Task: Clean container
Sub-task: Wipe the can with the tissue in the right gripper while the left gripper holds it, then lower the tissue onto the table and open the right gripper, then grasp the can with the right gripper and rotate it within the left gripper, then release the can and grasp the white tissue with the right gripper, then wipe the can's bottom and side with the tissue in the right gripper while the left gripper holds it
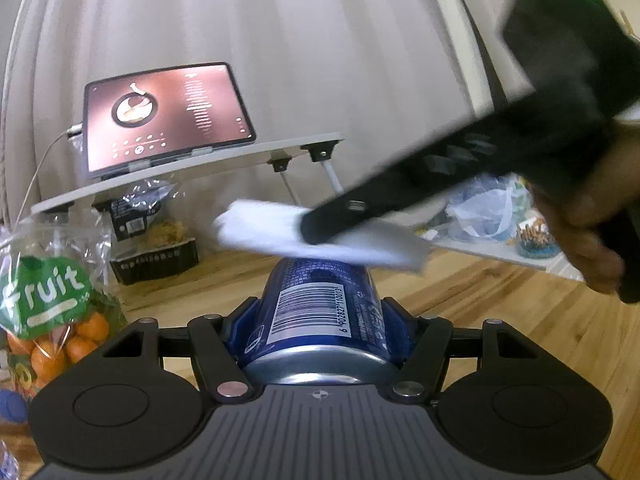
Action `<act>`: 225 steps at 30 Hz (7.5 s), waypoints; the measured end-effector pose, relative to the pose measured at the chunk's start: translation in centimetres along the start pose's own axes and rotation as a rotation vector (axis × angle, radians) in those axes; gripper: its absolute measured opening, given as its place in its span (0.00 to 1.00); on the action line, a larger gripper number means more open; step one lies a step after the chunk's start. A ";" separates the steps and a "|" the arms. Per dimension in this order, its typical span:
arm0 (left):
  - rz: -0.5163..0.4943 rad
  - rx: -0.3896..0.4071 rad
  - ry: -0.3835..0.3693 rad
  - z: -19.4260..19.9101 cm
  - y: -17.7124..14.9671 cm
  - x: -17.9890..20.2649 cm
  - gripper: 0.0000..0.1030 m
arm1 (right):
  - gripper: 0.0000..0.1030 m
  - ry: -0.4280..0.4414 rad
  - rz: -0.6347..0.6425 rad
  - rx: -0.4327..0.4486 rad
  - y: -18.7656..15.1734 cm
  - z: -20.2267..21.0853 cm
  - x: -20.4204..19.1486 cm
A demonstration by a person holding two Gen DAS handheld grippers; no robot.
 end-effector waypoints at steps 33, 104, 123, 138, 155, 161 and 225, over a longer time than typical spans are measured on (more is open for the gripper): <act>0.017 0.006 -0.002 0.4 0.0 -0.3 0.65 | 0.13 -0.219 -0.131 -0.114 -3.0 -4.1 8.5; -0.461 0.125 0.106 3.3 -0.2 5.4 0.65 | 0.83 0.547 -1.003 0.175 -10.7 -0.6 5.5; -0.163 0.115 -0.060 3.4 0.9 3.0 0.68 | 0.66 0.656 -0.938 0.243 -10.4 -1.0 4.4; 0.215 0.171 -0.337 4.5 2.0 -0.2 0.65 | 0.68 0.877 -0.952 0.425 -11.2 0.4 4.6; 0.008 -0.018 -0.009 -0.8 0.3 -0.6 0.66 | 0.55 -0.417 -0.176 -0.169 -5.7 -3.7 12.8; -0.086 -0.001 0.012 -0.6 0.4 1.0 0.66 | 0.28 -0.442 -0.134 -0.277 -6.1 -6.7 14.7; -0.057 0.018 -0.010 -0.1 0.3 0.5 0.65 | 0.10 0.085 -0.093 -0.025 -1.2 1.2 2.2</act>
Point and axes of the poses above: each gripper's, at about its wrist camera, not at the fingertips, and z roughly against the way its jaws point, x to its right, y to its top, the point moved 6 cm from there along -z, roughly the way its jaws point, and after that the axes turned 10 degrees about -x, right-handed, at the moved point
